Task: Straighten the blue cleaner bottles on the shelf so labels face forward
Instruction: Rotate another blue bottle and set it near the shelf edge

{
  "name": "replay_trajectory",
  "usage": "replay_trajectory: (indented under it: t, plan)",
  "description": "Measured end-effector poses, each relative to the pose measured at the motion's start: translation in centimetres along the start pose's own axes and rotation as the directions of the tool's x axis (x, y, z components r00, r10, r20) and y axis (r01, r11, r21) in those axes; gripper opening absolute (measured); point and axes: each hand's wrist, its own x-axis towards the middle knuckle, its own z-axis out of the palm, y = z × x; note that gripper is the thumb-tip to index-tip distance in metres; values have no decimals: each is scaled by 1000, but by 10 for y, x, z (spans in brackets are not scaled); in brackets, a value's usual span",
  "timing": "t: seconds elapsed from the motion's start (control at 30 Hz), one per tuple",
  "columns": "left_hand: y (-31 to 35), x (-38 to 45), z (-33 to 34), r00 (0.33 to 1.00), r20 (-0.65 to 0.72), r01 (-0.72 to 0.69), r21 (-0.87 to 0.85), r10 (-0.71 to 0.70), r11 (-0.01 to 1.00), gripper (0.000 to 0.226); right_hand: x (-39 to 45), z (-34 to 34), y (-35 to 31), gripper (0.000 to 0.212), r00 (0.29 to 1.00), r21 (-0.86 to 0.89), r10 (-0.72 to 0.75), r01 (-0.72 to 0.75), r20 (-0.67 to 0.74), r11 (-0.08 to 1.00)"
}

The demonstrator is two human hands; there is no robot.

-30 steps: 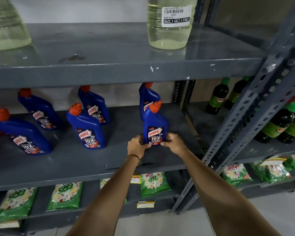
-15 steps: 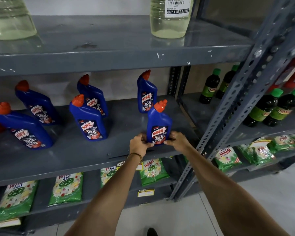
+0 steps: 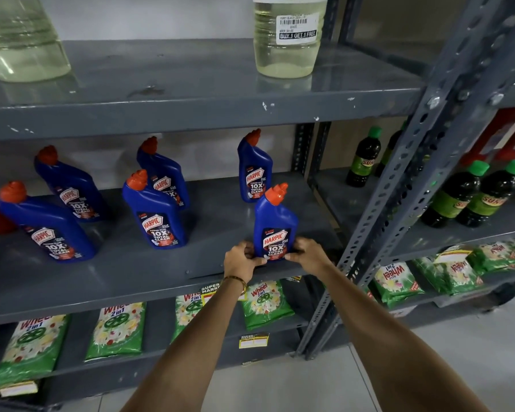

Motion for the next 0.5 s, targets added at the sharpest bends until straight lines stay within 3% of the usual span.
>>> replay_trajectory:
  t: [0.33, 0.5]
  plan:
    - [1, -1, 1, 1000, -3, 21, 9, -21, 1000, 40, -1, 2, 0, 38, 1000, 25, -2, 2, -2, 1000]
    - [2, -4, 1, 1000, -6, 6, 47, -6, 999, 43, -6, 6, -1, 35, 998, -55, 6, -9, -64, 998]
